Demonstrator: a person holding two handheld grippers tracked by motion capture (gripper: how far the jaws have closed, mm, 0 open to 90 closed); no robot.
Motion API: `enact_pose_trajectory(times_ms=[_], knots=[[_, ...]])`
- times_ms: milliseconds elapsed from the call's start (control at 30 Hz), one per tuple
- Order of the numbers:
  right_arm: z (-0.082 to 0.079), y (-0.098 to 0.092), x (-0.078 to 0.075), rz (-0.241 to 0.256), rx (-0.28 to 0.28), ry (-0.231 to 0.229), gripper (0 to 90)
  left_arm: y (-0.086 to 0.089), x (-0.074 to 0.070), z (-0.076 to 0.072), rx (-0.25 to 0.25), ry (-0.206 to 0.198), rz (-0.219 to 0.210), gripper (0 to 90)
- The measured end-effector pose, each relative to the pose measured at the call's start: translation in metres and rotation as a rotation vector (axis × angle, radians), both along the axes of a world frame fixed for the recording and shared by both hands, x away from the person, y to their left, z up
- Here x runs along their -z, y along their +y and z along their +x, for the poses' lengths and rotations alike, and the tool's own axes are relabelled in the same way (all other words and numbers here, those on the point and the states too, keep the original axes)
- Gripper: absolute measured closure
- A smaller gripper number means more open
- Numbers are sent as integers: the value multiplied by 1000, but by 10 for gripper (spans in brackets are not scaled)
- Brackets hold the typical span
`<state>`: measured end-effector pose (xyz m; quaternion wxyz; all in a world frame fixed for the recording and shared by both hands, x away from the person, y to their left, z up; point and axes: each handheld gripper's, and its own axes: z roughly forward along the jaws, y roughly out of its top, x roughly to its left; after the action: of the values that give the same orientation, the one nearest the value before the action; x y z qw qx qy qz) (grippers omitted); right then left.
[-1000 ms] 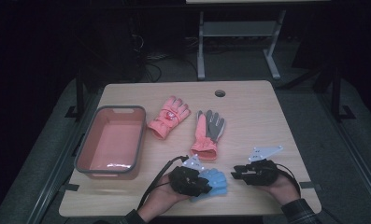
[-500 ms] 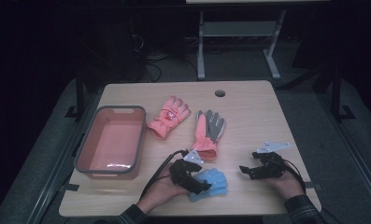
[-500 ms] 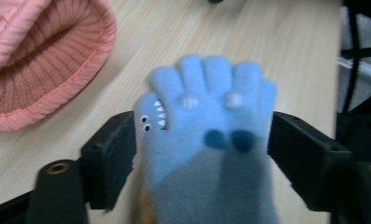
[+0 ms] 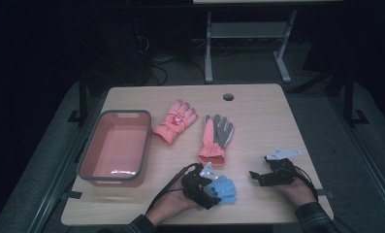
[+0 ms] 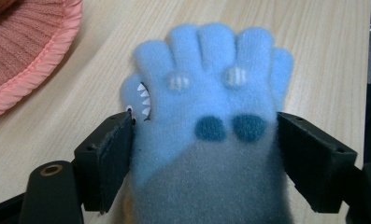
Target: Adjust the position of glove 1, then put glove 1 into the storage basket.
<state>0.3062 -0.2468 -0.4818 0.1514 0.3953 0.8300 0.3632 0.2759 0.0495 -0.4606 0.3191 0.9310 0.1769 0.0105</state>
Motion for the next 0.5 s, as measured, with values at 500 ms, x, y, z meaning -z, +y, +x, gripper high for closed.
enact_pose_trajectory(times_ms=[500], knots=[[1, 0, 0, 0, 1, -1, 135, 3, -4, -9, 55, -43, 14, 549]])
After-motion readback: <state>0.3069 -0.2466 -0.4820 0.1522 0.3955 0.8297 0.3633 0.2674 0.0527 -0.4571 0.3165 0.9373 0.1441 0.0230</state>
